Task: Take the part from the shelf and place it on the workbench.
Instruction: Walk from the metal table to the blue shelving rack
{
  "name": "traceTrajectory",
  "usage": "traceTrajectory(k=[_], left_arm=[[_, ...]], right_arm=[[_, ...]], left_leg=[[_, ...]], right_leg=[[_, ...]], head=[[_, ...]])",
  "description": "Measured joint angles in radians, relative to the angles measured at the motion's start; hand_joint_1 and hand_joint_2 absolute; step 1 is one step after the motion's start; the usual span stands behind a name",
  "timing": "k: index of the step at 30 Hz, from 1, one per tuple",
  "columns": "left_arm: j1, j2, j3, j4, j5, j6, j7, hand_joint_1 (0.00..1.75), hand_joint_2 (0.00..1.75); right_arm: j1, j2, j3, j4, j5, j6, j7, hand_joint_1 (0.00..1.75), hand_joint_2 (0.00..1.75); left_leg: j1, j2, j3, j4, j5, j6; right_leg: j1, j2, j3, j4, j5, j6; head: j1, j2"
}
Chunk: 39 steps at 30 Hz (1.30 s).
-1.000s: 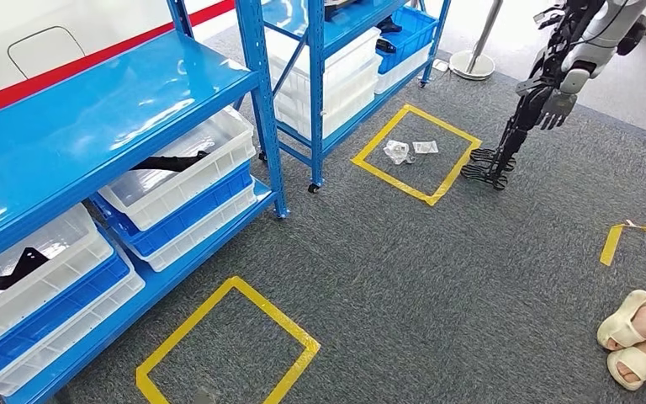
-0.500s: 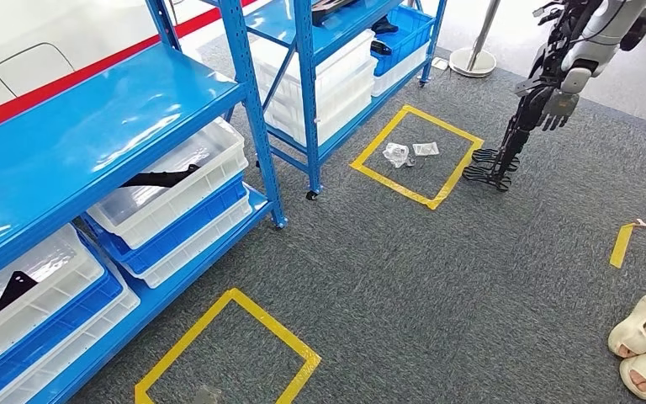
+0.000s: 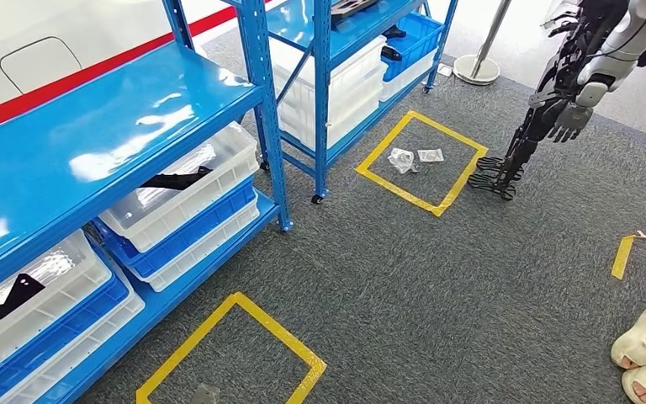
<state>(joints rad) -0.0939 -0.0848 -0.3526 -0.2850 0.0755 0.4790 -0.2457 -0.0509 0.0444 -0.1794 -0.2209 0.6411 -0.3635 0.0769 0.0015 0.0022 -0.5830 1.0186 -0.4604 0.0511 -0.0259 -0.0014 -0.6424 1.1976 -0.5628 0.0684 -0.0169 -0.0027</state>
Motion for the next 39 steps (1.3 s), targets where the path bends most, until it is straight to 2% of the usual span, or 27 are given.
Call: traceTrajectory(k=[1, 2, 3, 5, 7, 9, 11, 12, 13, 14, 15, 17, 19, 21, 23, 25, 27, 28, 29, 30, 32, 34, 36, 38, 39], left_arm=[[0.000, 0.000, 0.000, 0.000, 0.000, 0.000, 0.000, 0.00, 0.00], [0.000, -0.001, 0.000, 0.000, 0.000, -0.001, 0.000, 0.00, 0.00], [0.000, -0.001, 0.000, 0.000, 0.000, -0.001, 0.000, 0.00, 0.00], [-0.001, 0.000, 0.000, 0.000, 0.001, -0.001, 0.000, 0.00, 0.00], [-0.001, 0.000, 0.000, 0.000, 0.003, -0.001, -0.001, 0.00, 0.00], [0.000, 0.000, 0.000, 0.000, 0.007, -0.001, -0.004, 0.00, 0.00], [0.001, 0.000, 0.000, 0.000, 0.009, -0.001, -0.006, 0.00, 0.00], [0.003, 0.000, 0.000, 0.000, 0.009, -0.001, -0.006, 0.00, 0.00], [0.005, 0.000, 0.000, 0.000, 0.010, -0.001, -0.007, 0.00, 0.00], [0.006, 0.000, 0.000, 0.000, 0.010, -0.001, -0.007, 0.00, 0.00], [0.006, 0.000, 0.000, 0.000, 0.010, -0.001, -0.008, 0.00, 0.00], [0.006, 0.002, 0.000, 0.000, 0.010, -0.001, -0.009, 0.00, 0.00], [0.006, 0.003, 0.001, 0.000, 0.010, -0.002, -0.010, 0.00, 0.00], [0.005, 0.004, 0.001, 0.000, 0.010, -0.003, -0.011, 0.00, 0.00], [0.004, 0.004, 0.001, 0.000, 0.009, -0.003, -0.012, 0.00, 0.00], [0.005, 0.004, 0.002, 0.000, 0.008, -0.005, -0.012, 0.00, 0.00], [0.006, 0.004, 0.002, 0.000, 0.008, -0.006, -0.012, 0.00, 0.00], [0.006, 0.004, 0.002, 0.000, 0.008, -0.006, -0.012, 0.00, 0.00], [0.006, 0.004, 0.002, 0.000, 0.008, -0.006, -0.012, 0.00, 0.00], [0.006, 0.004, 0.002, 0.000, 0.008, -0.006, -0.012, 0.00, 0.00], [0.005, 0.004, 0.002, 0.000, 0.008, -0.006, -0.012, 0.00, 0.00], [0.003, 0.004, 0.003, 0.000, 0.008, -0.006, -0.012, 0.00, 0.00], [0.002, 0.005, 0.003, 0.000, 0.008, -0.006, -0.013, 0.00, 0.00], [0.002, 0.005, 0.003, 0.000, 0.008, -0.006, -0.013, 0.00, 0.00], [0.002, 0.005, 0.003, 0.000, 0.008, -0.006, -0.013, 0.00, 0.00]], right_arm=[[-0.001, 0.000, 0.000, 0.000, 0.000, 0.000, 0.000, 0.00, 0.00], [-0.002, -0.001, 0.000, 0.000, 0.000, 0.000, 0.000, 0.00, 0.00], [-0.003, -0.001, 0.000, 0.000, 0.000, 0.000, 0.000, 0.00, 0.00], [-0.004, 0.000, -0.001, 0.000, -0.001, 0.002, -0.002, 0.00, 0.00], [-0.005, -0.001, -0.002, 0.000, -0.004, 0.005, -0.005, 0.00, 0.00], [-0.007, -0.001, -0.005, 0.000, -0.008, 0.008, -0.012, 0.00, 0.00], [-0.006, 0.000, -0.007, 0.000, -0.011, 0.013, -0.017, 0.00, 0.00], [-0.005, 0.000, -0.008, 0.000, -0.013, 0.015, -0.020, 0.00, 0.00], [-0.004, 0.000, -0.010, 0.000, -0.014, 0.018, -0.022, 0.00, 0.00], [-0.004, 0.000, -0.011, 0.000, -0.015, 0.021, -0.025, 0.00, 0.00], [-0.005, 0.000, -0.013, 0.000, -0.016, 0.024, -0.026, 0.00, 0.00], [-0.007, 0.001, -0.016, 0.000, -0.018, 0.027, -0.029, 0.00, 0.00], [-0.009, 0.003, -0.019, 0.000, -0.020, 0.032, -0.033, 0.00, 0.00], [-0.008, 0.003, -0.023, 0.000, -0.022, 0.035, -0.036, 0.00, 0.00], [-0.006, 0.003, -0.024, 0.000, -0.024, 0.035, -0.038, 0.00, 0.00], [-0.009, 0.002, -0.024, 0.000, -0.025, 0.036, -0.040, 0.00, 0.00], [-0.010, 0.001, -0.025, 0.000, -0.026, 0.036, -0.041, 0.00, 0.00], [-0.009, 0.000, -0.025, 0.000, -0.026, 0.036, -0.041, 0.00, 0.00], [-0.007, -0.001, -0.025, 0.000, -0.025, 0.037, -0.042, 0.00, 0.00], [-0.006, -0.002, -0.025, 0.000, -0.024, 0.037, -0.043, 0.00, 0.00], [-0.006, -0.004, -0.025, 0.000, -0.018, 0.037, -0.048, 0.00, 0.00], [-0.006, -0.005, -0.025, 0.000, -0.011, 0.038, -0.052, 0.00, 0.00], [-0.004, -0.005, -0.025, 0.000, -0.009, 0.039, -0.054, 0.00, 0.00], [-0.005, -0.005, -0.025, 0.000, -0.007, 0.041, -0.054, 0.00, 0.00], [-0.005, -0.005, -0.025, 0.000, -0.005, 0.041, -0.054, 0.00, 0.00]], left_leg=[[-0.002, 0.000, 0.003, 0.002, -0.004, -0.004], [-0.005, 0.000, 0.005, 0.004, -0.008, -0.009], [-0.008, 0.001, 0.006, 0.006, -0.011, -0.014], [-0.010, 0.004, 0.009, 0.005, -0.014, -0.022], [-0.006, 0.006, 0.004, 0.016, -0.026, -0.032], [-0.001, 0.005, -0.029, 0.091, -0.075, -0.045], [0.003, 0.004, -0.086, 0.214, -0.134, -0.053], [0.004, 0.003, -0.109, 0.259, -0.146, -0.055], [0.005, 0.001, -0.116, 0.271, -0.140, -0.055], [0.006, -0.002, -0.106, 0.248, -0.116, -0.053], [0.007, -0.010, -0.078, 0.190, -0.081, -0.050], [0.008, -0.051, -0.014, 0.062, -0.032, -0.038], [0.004, -0.075, 0.013, 0.007, -0.027, -0.029], [0.000, -0.059, 0.019, -0.003, -0.025, -0.019], [0.001, -0.037, 0.035, -0.024, -0.015, -0.006], [0.000, -0.010, 0.045, -0.037, -0.009, 0.002], [-0.001, 0.016, 0.046, -0.037, -0.011, 0.005], [-0.002, 0.027, 0.046, -0.037, -0.012, 0.006], [-0.002, 0.036, 0.047, -0.036, -0.014, 0.006], [-0.001, 0.043, 0.049, -0.036, -0.016, 0.004], [-0.004, 0.057, 0.049, -0.030, -0.024, -0.006], [-0.009, 0.064, 0.048, -0.022, -0.034, -0.016], [-0.010, 0.065, 0.047, -0.019, -0.039, -0.004], [-0.009, 0.064, 0.048, -0.020, -0.037, 0.010], [-0.008, 0.064, 0.049, -0.022, -0.036, 0.009]], right_leg=[[0.000, -0.005, 0.028, -0.069, 0.032, 0.003], [0.001, -0.009, 0.051, -0.125, 0.059, 0.000], [0.002, -0.012, 0.065, -0.156, 0.074, -0.006], [0.004, -0.009, 0.070, -0.165, 0.083, -0.022], [-0.002, -0.002, 0.071, -0.167, 0.086, -0.031], [-0.007, 0.007, 0.072, -0.169, 0.088, -0.041], [-0.006, 0.017, 0.071, -0.168, 0.088, -0.046], [-0.005, 0.024, 0.071, -0.168, 0.088, -0.046], [-0.005, 0.031, 0.071, -0.168, 0.087, -0.046], [-0.005, 0.041, 0.072, -0.168, 0.087, -0.046], [-0.005, 0.052, 0.073, -0.168, 0.087, -0.045], [-0.004, 0.072, 0.074, -0.168, 0.087, -0.043], [-0.007, 0.089, 0.069, -0.169, 0.089, -0.034], [-0.010, 0.101, 0.064, -0.173, 0.093, -0.020], [-0.006, 0.074, 0.049, -0.150, 0.082, -0.015], [-0.002, 0.032, -0.002, -0.054, 0.038, -0.021], [-0.002, 0.019, -0.064, 0.065, -0.004, -0.023], [-0.002, 0.017, -0.079, 0.095, -0.009, -0.019], [-0.003, 0.014, -0.077, 0.089, 0.000, -0.012], [-0.004, 0.008, -0.057, 0.049, 0.020, -0.004], [-0.004, -0.012, 0.018, -0.090, 0.070, 0.008], [-0.005, -0.025, 0.070, -0.180, 0.098, 0.001], [-0.005, -0.024, 0.076, -0.189, 0.102, -0.008], [-0.002, -0.024, 0.077, -0.189, 0.102, -0.009], [0.000, -0.024, 0.077, -0.189, 0.102, -0.009]], head=[[0.002, 0.000], [0.002, 0.000], [0.002, 0.000], [0.000, 0.000], [0.000, 0.000], [-0.003, 0.000], [-0.005, 0.000], [-0.004, 0.000], [-0.005, 0.000], [-0.004, 0.000], [-0.005, 0.000], [-0.004, 0.000], [-0.004, 0.000], [-0.006, 0.000], [-0.004, 0.000], [-0.001, 0.000], [0.000, 0.000], [0.000, 0.000], [0.001, 0.000], [0.001, 0.000], [0.003, 0.000], [-0.001, 0.000], [-0.005, 0.000], [-0.006, 0.000], [-0.006, 0.000]])
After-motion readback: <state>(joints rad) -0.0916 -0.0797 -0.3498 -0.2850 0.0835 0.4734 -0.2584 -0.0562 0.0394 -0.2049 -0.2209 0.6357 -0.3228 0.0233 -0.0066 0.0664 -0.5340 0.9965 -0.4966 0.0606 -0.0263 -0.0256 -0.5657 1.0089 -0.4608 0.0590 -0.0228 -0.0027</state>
